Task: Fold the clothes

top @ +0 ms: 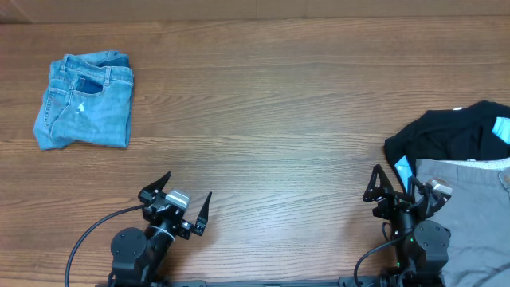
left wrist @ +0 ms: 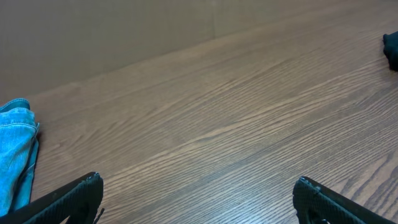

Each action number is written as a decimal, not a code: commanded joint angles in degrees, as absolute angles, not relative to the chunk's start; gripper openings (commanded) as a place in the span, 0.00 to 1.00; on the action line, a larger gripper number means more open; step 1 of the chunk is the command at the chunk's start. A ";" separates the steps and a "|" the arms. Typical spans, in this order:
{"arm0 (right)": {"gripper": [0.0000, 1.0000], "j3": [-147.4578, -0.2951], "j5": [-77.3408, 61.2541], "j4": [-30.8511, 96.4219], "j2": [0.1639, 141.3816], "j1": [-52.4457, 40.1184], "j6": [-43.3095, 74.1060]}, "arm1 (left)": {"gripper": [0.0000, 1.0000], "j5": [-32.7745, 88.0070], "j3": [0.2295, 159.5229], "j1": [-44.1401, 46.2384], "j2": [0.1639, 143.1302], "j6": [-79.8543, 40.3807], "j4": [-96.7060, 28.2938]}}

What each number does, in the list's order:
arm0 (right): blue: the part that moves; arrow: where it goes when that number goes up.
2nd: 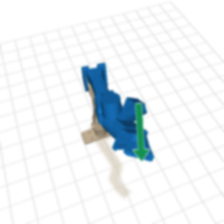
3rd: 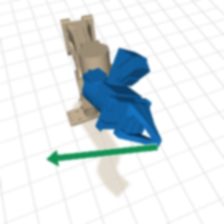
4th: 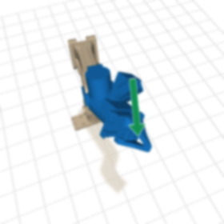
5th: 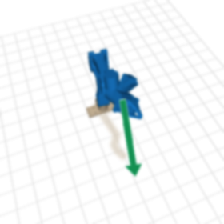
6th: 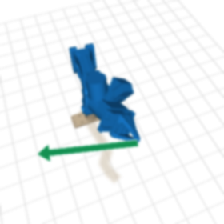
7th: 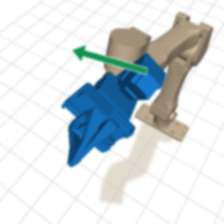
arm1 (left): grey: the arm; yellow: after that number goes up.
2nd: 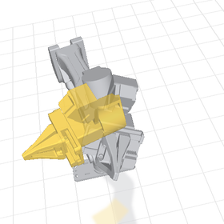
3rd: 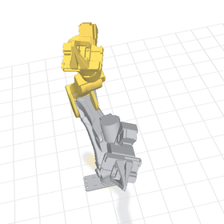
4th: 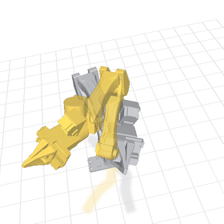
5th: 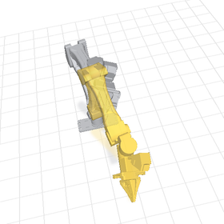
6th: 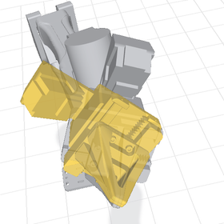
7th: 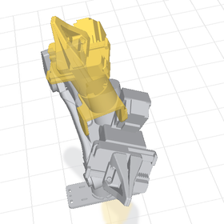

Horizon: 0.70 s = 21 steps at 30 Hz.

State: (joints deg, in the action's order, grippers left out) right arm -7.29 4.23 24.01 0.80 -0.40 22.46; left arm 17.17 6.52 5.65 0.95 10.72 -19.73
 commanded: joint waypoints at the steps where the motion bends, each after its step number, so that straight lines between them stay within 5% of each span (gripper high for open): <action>1: 1.00 -7.03 3.92 23.86 0.16 -0.25 22.48 | 1.00 17.43 5.98 6.02 0.34 11.18 -19.51; 21: 1.00 -7.03 3.92 23.83 0.16 -0.25 22.48 | 1.00 17.41 5.98 6.02 0.34 11.49 -18.87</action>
